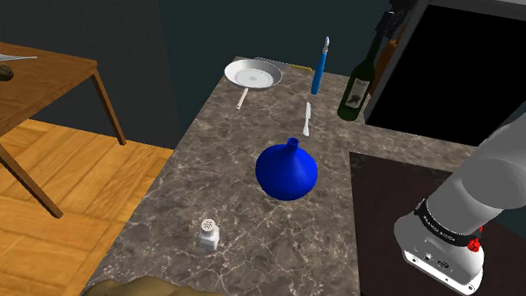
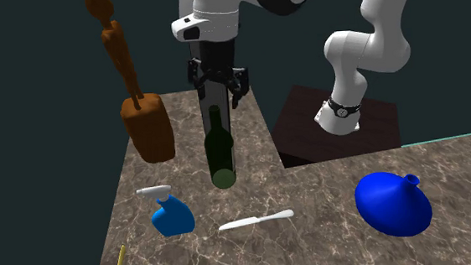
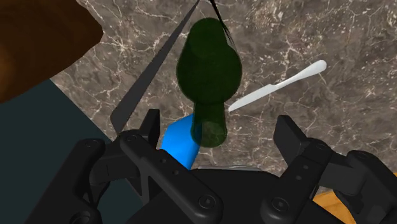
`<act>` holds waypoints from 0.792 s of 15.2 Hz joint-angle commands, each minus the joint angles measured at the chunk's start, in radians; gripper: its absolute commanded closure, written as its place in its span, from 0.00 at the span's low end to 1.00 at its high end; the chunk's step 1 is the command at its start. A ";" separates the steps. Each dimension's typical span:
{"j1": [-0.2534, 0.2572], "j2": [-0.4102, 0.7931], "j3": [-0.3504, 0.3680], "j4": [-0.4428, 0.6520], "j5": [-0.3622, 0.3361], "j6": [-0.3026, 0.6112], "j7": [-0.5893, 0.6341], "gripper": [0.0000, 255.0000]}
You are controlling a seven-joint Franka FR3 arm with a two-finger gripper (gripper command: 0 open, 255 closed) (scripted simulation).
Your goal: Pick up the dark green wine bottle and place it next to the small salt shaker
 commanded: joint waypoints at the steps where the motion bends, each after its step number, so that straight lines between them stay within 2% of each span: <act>1: -0.001 0.018 -0.007 -0.008 0.011 0.026 -0.014 0.00; 6: -0.001 0.052 -0.013 -0.051 0.029 0.098 -0.028 0.00; 12: -0.001 0.052 -0.013 -0.051 0.029 0.098 -0.028 0.00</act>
